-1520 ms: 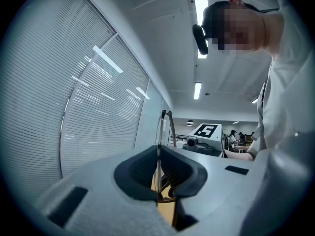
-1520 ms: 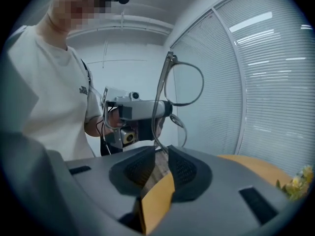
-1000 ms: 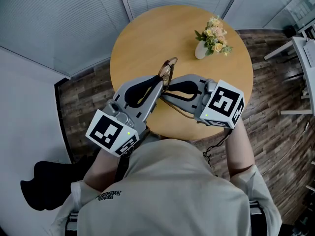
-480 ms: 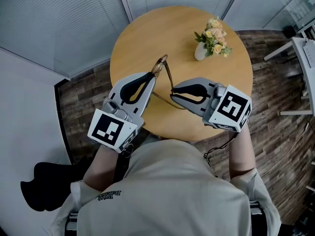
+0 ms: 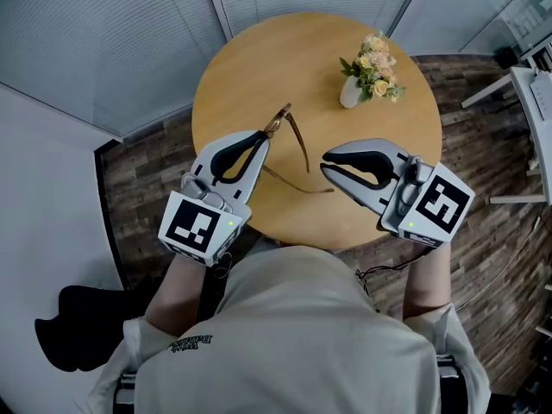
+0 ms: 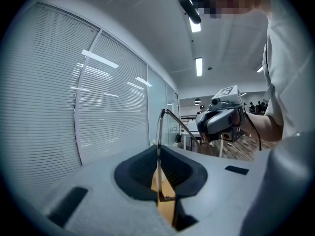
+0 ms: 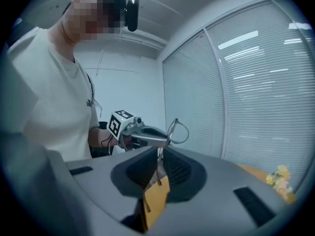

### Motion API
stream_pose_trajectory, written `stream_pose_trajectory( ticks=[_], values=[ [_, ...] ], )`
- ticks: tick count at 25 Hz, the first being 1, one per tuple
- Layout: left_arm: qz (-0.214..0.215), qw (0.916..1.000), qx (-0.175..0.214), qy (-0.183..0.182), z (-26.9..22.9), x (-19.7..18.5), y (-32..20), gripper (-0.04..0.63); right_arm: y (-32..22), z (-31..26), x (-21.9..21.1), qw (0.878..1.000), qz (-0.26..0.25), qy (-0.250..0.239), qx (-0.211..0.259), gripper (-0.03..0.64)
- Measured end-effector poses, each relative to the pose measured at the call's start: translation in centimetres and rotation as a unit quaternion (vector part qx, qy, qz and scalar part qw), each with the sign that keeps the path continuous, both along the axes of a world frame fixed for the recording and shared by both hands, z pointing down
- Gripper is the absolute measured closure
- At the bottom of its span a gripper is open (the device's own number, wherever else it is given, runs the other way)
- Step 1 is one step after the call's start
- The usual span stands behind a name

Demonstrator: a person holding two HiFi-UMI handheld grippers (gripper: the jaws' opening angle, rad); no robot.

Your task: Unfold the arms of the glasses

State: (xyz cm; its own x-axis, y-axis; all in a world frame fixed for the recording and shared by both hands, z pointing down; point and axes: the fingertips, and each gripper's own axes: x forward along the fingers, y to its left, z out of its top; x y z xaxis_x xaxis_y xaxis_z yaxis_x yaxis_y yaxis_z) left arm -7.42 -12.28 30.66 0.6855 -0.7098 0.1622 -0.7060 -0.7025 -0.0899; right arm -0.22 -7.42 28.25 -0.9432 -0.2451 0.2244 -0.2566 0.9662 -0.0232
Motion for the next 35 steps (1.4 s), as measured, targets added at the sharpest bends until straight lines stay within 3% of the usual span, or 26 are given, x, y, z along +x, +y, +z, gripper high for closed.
stream_pose_trajectory(
  ticks=[7, 12, 16, 18, 27, 31, 35],
  values=[
    [0.001, 1.0, -0.001, -0.004, -0.2, 0.5, 0.0, 0.557, -1.1, 0.6, -0.4, 0.999, 0.036, -0.007, -0.02, 0.563],
    [0.004, 1.0, 0.001, -0.007, -0.5, 1.1, 0.3, 0.557, -0.9, 2.1, -2.7, 0.999, 0.023, -0.006, -0.042, 0.526],
    [0.005, 0.9999, -0.001, -0.01, -0.5, 1.2, 0.3, 0.557, -1.3, 2.3, -3.2, 0.998, 0.029, -0.013, -0.054, 0.528],
    [0.003, 0.9999, -0.001, -0.01, -0.4, 1.0, 0.3, 0.557, -1.5, 2.1, -2.9, 0.998, 0.031, -0.021, -0.057, 0.56],
    [-0.006, 0.9997, 0.005, -0.023, 0.0, 0.1, -0.2, 0.557, -1.7, 0.9, -1.3, 0.998, 0.048, -0.029, -0.041, 0.572],
    [0.008, 0.9978, 0.022, -0.062, 0.5, 0.5, 0.0, 0.557, -2.0, -0.7, 0.0, 0.997, 0.064, -0.036, -0.023, 0.575],
    [0.015, 0.9978, 0.023, -0.06, 0.4, 0.9, 0.2, 0.557, -2.3, -1.2, 0.2, 0.997, 0.072, -0.033, -0.015, 0.574]
  ],
)
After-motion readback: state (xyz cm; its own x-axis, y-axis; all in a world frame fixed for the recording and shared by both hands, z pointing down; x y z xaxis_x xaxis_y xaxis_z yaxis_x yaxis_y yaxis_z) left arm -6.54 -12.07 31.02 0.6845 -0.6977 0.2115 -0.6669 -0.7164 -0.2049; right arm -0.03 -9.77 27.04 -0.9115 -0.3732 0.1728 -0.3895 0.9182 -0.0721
